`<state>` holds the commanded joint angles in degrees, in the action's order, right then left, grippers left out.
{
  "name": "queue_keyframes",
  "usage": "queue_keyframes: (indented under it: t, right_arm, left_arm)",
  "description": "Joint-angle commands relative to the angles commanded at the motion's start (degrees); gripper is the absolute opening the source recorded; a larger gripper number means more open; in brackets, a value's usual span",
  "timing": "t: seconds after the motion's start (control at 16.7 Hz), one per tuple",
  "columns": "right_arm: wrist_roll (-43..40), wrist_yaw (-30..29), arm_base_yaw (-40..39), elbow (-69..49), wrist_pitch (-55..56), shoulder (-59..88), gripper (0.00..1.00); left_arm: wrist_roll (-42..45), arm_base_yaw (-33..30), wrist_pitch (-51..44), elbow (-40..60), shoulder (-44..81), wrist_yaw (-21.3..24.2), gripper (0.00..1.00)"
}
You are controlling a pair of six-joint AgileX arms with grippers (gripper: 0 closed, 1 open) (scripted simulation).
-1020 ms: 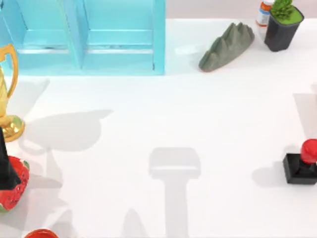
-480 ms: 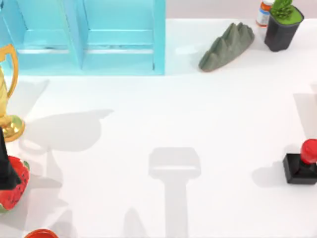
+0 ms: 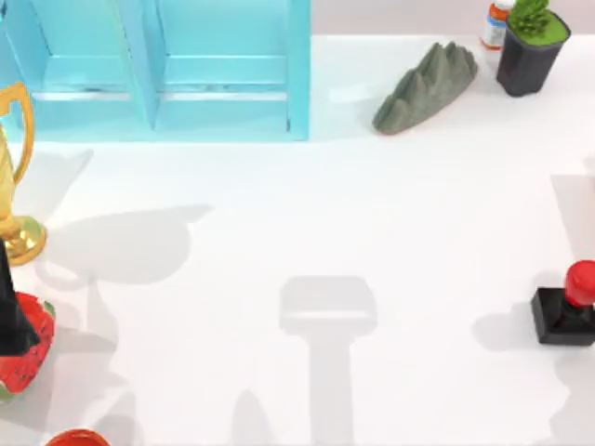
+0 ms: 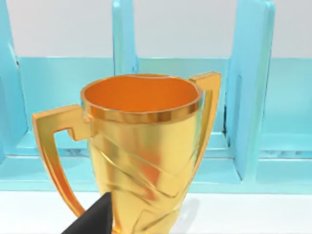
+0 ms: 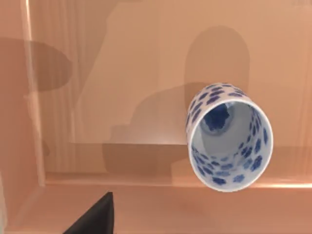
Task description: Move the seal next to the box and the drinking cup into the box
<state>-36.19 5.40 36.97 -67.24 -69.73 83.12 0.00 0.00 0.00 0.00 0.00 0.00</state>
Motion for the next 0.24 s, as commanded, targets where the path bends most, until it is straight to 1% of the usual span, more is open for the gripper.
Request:
queue_keyframes:
  t: [0.24]
  right_arm:
    - [-0.1,-1.8,-0.2,-2.3,-2.8,-0.5,1.0]
  left_arm:
    - [0.0,0.0,0.0,0.0,0.0,0.0,1.0]
